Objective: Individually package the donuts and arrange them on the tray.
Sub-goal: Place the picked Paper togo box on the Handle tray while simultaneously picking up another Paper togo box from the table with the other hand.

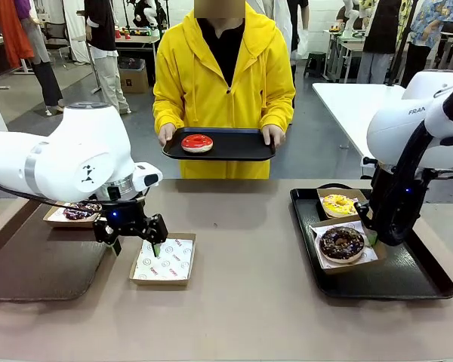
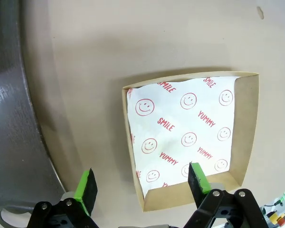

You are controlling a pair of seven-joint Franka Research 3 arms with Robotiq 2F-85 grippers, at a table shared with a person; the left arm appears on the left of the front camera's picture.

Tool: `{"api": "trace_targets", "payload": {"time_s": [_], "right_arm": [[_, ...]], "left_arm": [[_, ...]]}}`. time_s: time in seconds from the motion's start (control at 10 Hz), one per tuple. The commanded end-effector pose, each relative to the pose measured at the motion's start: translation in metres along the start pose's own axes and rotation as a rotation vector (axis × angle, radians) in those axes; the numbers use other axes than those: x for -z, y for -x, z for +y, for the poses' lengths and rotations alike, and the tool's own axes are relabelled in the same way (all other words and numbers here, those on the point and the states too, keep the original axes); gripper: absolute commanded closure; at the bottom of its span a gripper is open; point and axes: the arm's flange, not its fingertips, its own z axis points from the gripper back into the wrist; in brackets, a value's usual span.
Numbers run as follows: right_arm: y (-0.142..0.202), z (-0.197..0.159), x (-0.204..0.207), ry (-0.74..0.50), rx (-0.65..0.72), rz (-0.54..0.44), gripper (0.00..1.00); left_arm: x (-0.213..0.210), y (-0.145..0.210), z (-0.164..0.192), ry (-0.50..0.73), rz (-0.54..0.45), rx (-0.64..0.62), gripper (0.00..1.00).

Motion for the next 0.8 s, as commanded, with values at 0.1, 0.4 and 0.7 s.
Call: {"api": "trace_targets", "payload": {"time_s": [0.1,0.4,0.7], "right_arm": [[0.006,-0.016,0.008,-0.046,-0.019,-0.003,0.99],[0.004,-0.018,0.016,-0.05,-0.024,0.014,0.99],[0.003,-0.02,0.019,-0.057,-0.022,0.008,0.99]], "left_arm": [[0.004,-0.007,-0.023,-0.062,-0.018,-0.019,0.0],[0.006,-0.005,-0.024,-0.068,-0.015,-0.022,0.0],[0.006,-0.005,-0.016,-0.061,-0.042,-0.044,0.0]]}}
